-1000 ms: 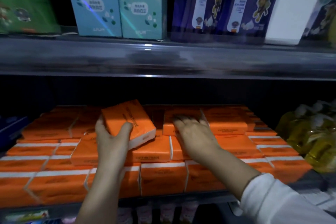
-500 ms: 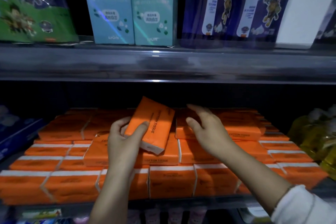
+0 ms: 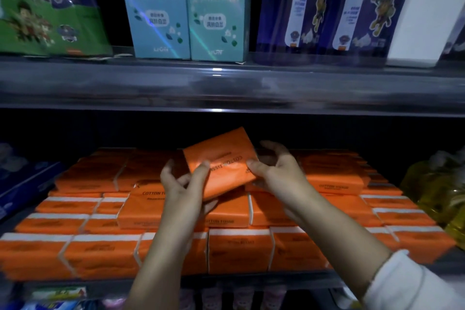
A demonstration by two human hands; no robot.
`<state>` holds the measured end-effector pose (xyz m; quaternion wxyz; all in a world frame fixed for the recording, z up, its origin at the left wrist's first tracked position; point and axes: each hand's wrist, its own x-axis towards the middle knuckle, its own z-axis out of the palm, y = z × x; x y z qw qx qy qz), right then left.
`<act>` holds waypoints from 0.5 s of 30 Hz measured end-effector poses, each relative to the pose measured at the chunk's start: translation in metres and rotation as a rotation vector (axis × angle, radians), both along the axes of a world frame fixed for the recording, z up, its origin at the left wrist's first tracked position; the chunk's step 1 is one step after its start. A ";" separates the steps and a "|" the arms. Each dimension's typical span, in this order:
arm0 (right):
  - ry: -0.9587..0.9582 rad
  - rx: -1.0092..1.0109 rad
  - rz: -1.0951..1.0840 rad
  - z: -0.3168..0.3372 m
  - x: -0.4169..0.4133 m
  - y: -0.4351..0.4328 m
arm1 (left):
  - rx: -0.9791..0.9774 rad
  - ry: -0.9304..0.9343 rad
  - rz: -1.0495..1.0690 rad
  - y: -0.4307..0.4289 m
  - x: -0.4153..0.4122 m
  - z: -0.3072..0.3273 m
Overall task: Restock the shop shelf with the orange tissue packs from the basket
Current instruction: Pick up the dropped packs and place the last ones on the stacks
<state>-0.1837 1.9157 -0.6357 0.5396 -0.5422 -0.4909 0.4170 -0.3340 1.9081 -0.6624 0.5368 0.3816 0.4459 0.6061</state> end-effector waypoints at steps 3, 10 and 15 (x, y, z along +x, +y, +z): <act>-0.063 -0.023 -0.027 -0.007 -0.004 0.006 | 0.010 0.073 0.021 0.003 0.001 -0.006; -0.925 0.093 -0.210 0.004 0.042 0.006 | 0.036 0.322 0.252 0.018 -0.010 -0.016; -1.138 -0.234 -0.390 0.002 0.094 0.000 | 0.033 0.534 0.318 0.025 -0.008 -0.013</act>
